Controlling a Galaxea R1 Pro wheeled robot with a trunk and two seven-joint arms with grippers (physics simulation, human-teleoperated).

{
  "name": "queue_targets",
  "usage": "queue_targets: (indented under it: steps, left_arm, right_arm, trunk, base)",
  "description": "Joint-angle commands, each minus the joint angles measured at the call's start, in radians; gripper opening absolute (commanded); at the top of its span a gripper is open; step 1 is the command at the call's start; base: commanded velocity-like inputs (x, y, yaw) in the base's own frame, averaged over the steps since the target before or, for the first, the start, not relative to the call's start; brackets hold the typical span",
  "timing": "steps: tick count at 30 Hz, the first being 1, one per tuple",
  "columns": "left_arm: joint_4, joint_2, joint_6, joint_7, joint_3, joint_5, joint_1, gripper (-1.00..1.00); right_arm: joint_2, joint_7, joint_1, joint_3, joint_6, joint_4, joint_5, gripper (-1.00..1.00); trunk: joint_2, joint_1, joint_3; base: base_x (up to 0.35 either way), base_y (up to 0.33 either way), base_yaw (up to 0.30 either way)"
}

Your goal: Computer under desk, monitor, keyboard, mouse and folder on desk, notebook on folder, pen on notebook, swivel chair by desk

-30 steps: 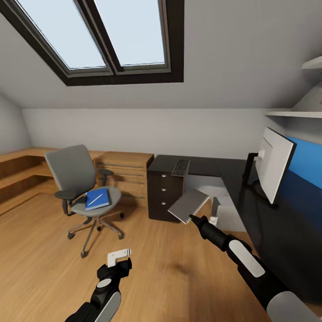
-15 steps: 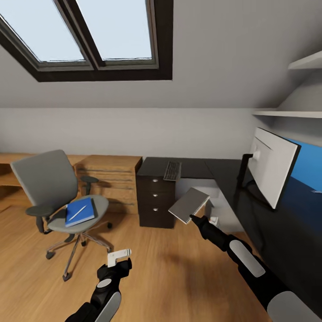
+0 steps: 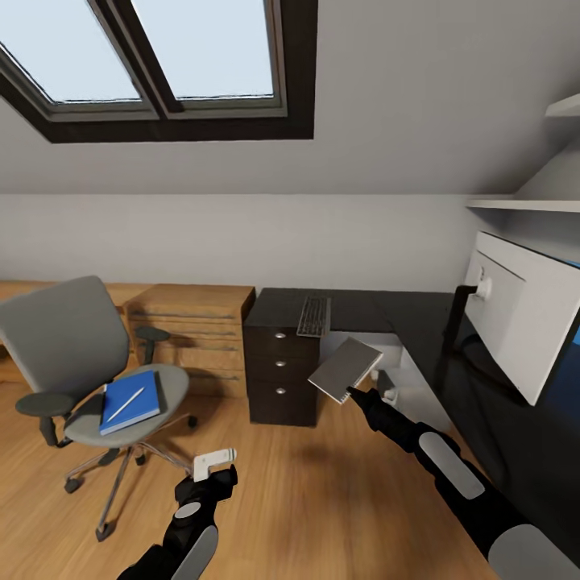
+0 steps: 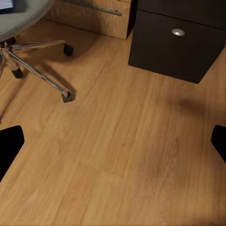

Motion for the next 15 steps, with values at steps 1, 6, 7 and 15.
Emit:
queue_targets:
  steps: [1, 6, 7, 15]
  left_arm:
    - [-0.001, 0.001, 0.003, 0.008, -0.003, 0.005, -0.001, 1.0]
    - [0.005, 0.001, 0.004, 0.006, -0.003, 0.006, -0.001, 1.0]
    - [0.008, 0.001, 0.003, 0.004, -0.003, 0.006, -0.001, 1.0]
    - [0.007, 0.001, 0.002, 0.007, -0.003, 0.002, -0.001, 1.0]
  right_arm:
    - [-0.003, 0.002, -0.001, 0.002, 0.001, 0.0, -0.008, -1.0]
    - [-0.011, 0.003, -0.001, 0.002, 0.002, 0.0, -0.011, -1.0]
    - [-0.011, 0.003, -0.001, 0.002, 0.002, 0.0, -0.011, -1.0]
    - [-0.022, 0.004, -0.001, 0.002, 0.006, 0.0, -0.012, -1.0]
  trunk:
    - [-0.001, 0.001, -0.001]
    - [-0.001, 0.001, -0.001]
    - [-0.001, 0.001, -0.001]
    - [0.041, -0.022, 0.018]
  base:
    - [0.329, -0.033, 0.0]
    - [0.232, -0.115, 0.0]
    - [0.087, -0.042, 0.0]
    - [0.021, -0.01, 0.0]
